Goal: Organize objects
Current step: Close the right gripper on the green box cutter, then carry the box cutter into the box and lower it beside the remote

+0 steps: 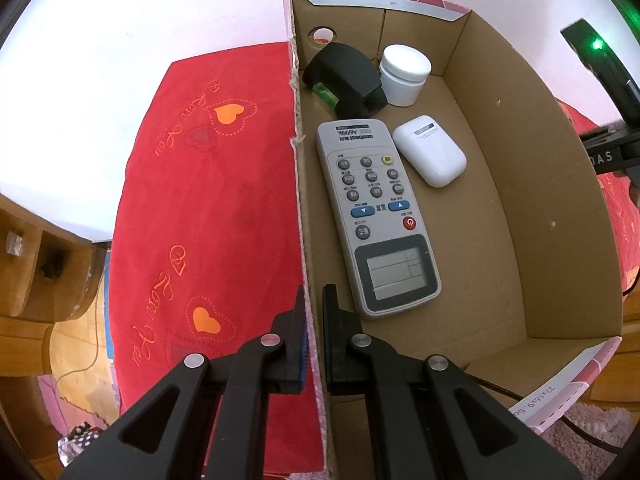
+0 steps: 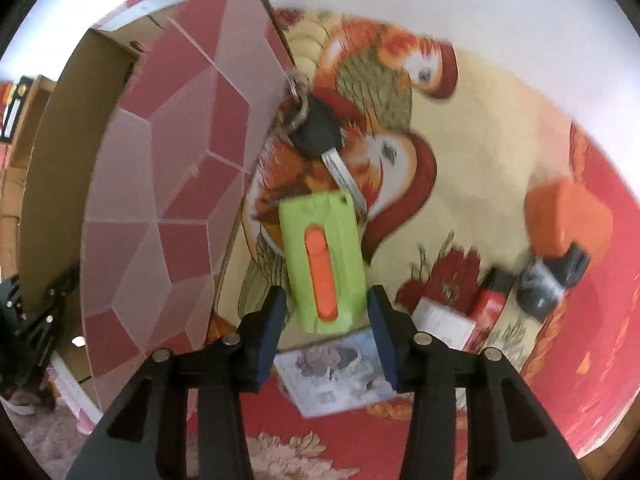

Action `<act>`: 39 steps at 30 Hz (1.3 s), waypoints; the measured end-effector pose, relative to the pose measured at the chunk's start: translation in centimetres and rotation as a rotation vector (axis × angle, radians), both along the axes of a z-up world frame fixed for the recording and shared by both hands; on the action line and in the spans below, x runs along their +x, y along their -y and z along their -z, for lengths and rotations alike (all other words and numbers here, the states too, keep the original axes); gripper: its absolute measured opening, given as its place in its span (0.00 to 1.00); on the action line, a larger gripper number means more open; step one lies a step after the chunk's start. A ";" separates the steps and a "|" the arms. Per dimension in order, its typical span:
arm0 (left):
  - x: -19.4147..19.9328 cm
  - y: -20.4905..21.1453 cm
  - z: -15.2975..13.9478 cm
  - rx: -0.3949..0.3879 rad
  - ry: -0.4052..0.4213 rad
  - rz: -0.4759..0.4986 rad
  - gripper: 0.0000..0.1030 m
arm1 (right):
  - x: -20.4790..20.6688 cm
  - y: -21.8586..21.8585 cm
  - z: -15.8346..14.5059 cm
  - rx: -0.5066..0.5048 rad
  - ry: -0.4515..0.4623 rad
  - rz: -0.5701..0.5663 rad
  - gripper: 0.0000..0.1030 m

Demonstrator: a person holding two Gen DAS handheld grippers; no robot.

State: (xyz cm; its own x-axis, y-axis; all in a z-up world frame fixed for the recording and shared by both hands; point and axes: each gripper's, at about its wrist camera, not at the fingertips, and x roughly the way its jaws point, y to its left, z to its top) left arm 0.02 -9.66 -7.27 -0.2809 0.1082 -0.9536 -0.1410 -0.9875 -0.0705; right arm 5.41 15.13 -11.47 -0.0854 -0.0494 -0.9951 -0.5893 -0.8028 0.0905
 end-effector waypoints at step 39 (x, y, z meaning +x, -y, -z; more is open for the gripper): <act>-0.3 -0.2 0.0 0.007 -0.001 -0.009 0.05 | 7.9 4.2 -14.4 0.117 -0.261 0.190 0.38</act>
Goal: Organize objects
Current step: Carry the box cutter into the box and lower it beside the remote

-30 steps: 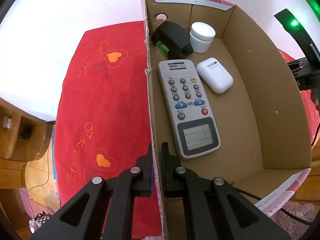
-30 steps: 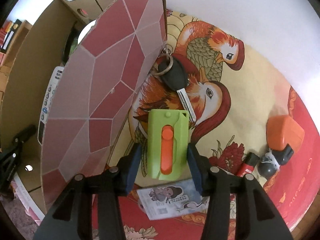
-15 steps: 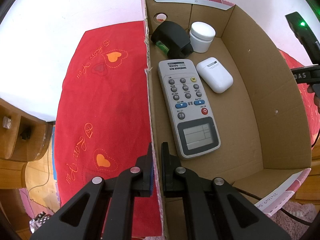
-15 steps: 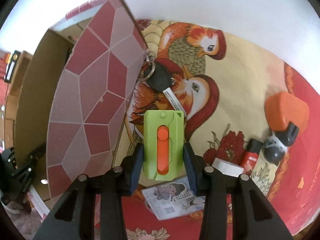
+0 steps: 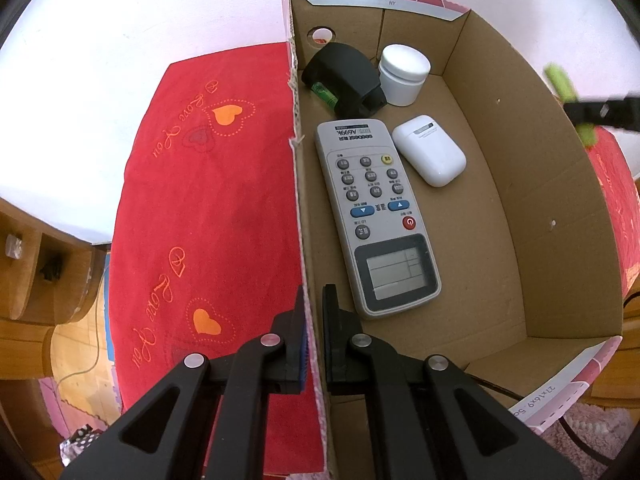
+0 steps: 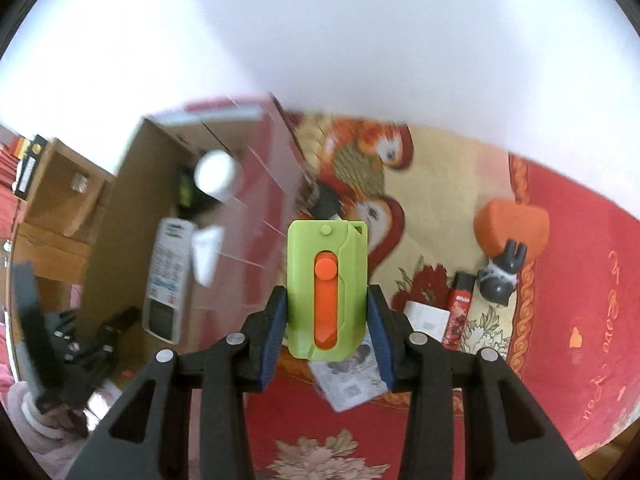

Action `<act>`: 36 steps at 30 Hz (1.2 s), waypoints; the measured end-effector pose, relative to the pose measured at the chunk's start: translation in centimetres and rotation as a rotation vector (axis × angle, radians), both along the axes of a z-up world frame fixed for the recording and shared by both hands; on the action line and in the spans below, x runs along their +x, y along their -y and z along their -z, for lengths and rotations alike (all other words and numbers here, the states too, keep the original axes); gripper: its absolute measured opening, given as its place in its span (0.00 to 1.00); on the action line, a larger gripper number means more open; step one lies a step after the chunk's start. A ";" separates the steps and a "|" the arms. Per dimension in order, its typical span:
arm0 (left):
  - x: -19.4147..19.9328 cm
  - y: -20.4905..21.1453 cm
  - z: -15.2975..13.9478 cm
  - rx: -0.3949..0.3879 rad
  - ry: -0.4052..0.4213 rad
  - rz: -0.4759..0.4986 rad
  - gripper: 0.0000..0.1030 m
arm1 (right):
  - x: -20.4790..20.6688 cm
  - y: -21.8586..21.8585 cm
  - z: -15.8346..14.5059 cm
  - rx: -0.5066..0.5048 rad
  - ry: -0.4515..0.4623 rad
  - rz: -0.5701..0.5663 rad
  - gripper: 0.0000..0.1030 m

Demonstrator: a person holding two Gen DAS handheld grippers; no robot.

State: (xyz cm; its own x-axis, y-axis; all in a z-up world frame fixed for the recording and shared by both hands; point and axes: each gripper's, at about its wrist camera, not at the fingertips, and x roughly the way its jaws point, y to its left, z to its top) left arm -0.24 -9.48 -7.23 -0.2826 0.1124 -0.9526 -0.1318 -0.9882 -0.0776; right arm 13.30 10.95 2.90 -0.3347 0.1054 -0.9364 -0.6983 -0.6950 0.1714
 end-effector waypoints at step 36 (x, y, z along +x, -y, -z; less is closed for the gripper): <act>0.8 0.1 -0.5 0.055 -0.023 0.018 0.08 | -16.7 6.7 15.2 -0.045 0.409 -0.194 0.38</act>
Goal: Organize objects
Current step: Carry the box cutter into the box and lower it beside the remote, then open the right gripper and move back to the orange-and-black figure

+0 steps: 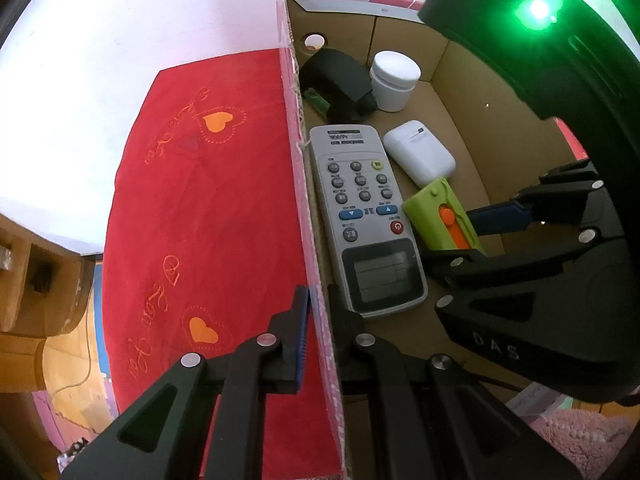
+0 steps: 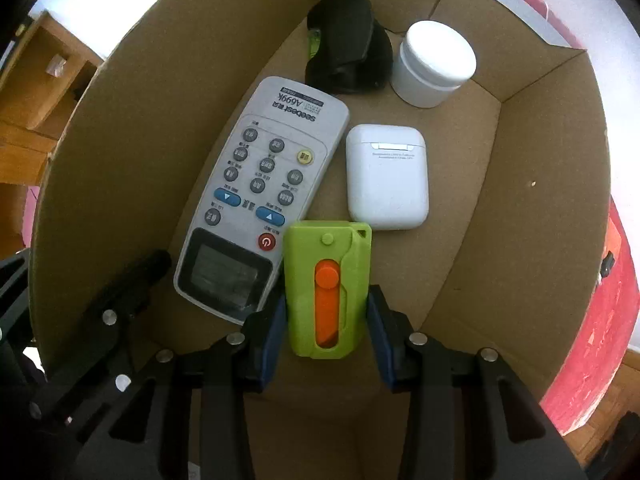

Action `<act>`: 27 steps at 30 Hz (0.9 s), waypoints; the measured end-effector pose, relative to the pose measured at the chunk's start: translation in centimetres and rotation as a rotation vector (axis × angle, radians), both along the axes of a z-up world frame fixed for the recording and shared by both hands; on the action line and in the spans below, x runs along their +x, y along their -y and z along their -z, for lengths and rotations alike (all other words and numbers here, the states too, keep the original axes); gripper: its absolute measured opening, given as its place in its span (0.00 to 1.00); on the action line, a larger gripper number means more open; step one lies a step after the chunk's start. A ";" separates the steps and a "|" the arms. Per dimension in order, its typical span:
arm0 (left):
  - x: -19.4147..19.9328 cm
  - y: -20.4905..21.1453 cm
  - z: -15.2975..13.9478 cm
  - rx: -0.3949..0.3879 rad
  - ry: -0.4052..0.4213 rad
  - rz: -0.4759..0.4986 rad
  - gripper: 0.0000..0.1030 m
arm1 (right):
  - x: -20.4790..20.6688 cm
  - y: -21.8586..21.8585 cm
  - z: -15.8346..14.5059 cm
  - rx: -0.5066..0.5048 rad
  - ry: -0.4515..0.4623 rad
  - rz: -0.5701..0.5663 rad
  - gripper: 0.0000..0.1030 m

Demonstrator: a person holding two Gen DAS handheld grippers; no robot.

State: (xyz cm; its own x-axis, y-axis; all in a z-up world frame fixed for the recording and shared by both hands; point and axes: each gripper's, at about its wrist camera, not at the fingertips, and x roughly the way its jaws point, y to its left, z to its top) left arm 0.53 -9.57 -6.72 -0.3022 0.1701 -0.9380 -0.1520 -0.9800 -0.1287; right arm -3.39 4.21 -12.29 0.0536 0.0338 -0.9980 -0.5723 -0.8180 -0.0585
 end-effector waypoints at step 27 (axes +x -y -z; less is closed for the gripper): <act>-0.4 0.4 0.1 0.020 -0.003 0.045 0.09 | 8.2 -0.9 -10.1 0.111 -0.336 0.176 0.49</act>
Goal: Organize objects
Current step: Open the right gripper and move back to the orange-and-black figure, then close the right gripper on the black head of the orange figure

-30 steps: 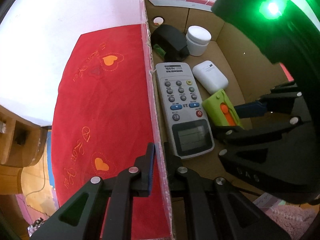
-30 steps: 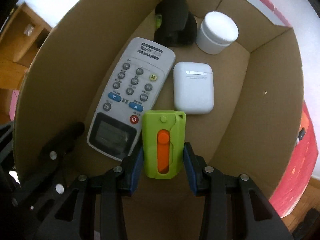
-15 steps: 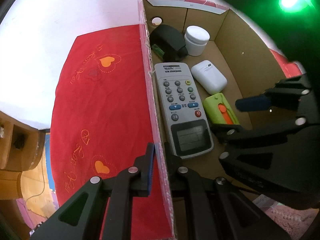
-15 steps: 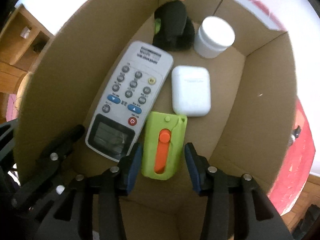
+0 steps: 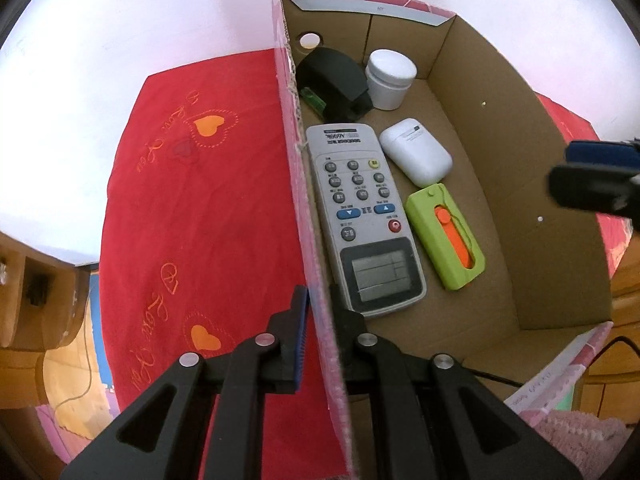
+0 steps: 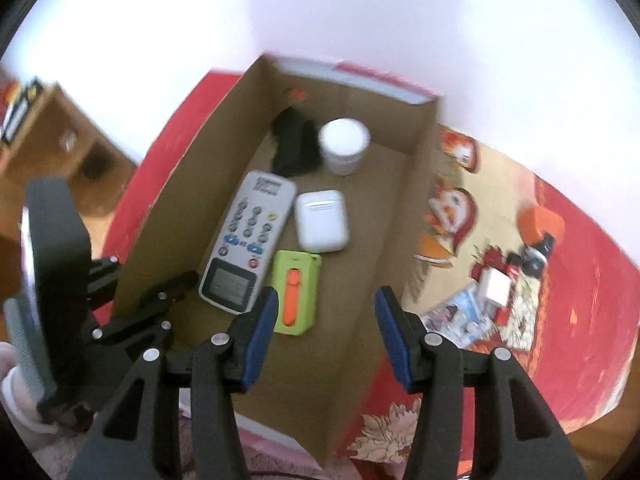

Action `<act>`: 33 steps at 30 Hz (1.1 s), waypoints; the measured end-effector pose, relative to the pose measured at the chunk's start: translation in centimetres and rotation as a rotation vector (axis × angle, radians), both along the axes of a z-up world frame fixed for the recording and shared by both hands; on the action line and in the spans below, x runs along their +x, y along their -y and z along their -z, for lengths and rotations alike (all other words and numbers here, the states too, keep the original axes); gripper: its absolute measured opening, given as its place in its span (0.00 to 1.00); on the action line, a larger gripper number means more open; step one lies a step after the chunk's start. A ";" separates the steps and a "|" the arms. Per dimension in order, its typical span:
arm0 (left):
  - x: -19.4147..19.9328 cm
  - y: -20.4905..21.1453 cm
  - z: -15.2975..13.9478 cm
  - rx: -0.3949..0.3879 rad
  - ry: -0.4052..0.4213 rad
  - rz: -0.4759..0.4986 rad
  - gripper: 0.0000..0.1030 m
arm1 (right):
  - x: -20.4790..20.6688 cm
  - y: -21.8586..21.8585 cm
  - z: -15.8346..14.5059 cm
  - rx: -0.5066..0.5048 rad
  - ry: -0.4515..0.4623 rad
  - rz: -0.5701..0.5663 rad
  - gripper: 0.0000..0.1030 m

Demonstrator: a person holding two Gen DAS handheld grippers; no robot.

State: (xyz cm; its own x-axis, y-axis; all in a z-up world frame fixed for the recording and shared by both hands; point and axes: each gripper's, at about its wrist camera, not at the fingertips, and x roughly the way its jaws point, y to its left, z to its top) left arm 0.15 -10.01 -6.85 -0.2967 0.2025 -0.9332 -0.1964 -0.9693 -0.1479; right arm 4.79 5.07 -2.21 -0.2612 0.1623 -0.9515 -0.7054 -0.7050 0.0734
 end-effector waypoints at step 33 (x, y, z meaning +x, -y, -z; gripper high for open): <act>-0.1 0.2 0.1 0.013 0.015 -0.043 0.09 | 13.4 -16.7 9.9 0.121 -0.078 0.479 0.50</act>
State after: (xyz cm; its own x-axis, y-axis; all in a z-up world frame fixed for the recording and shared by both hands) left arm 0.09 -10.16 -6.99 -0.2914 0.2020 -0.9350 -0.1524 -0.9748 -0.1631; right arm 18.16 21.76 -12.12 -0.1998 0.3893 -0.8992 -0.9477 -0.3100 0.0763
